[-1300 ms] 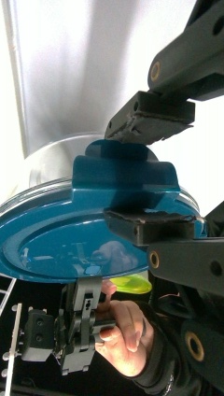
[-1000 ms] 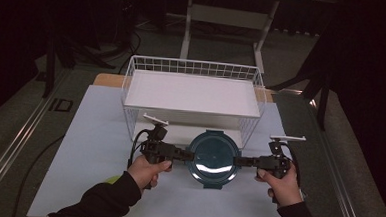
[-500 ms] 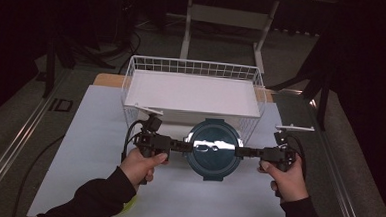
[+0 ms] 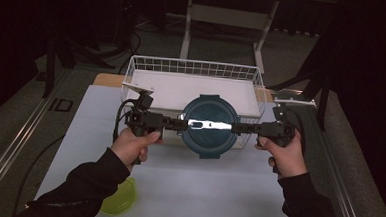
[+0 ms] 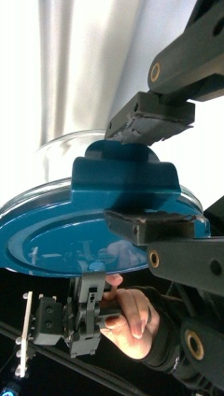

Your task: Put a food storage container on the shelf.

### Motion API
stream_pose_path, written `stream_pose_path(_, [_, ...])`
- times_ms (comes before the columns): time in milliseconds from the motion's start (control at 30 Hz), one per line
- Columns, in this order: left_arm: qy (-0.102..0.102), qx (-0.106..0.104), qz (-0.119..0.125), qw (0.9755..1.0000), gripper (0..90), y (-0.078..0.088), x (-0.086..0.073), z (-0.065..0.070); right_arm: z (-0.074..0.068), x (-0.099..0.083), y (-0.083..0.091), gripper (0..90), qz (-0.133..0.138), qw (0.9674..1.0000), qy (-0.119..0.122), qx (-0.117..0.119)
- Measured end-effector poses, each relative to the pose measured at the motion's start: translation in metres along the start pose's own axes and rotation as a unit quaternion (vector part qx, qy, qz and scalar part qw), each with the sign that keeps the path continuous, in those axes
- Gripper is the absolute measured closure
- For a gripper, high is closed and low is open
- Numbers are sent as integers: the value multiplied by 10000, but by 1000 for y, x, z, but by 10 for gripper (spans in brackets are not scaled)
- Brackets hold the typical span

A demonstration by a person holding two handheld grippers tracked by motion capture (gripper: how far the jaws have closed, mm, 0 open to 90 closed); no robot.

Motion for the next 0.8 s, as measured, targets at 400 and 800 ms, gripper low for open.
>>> stream_pose_path(400, [-49,-3,283,9996,568,14,42,2,-4,45,-11,557,48,9999,70,-112])
stream_pose_path(800, [30,7,436,9990,566,11,71,-9,9,71,-24,556,126,9997,-72,-219])
Point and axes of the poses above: each handheld gripper's, and its own axes: y roughly backward along the jaws, x roughly out of its top, z roughly to its right, the point moved 7 cm from there along -y, roughly forward along the jaws, and after that the axes turned 9 degrees about y, right-handed, at the moved point
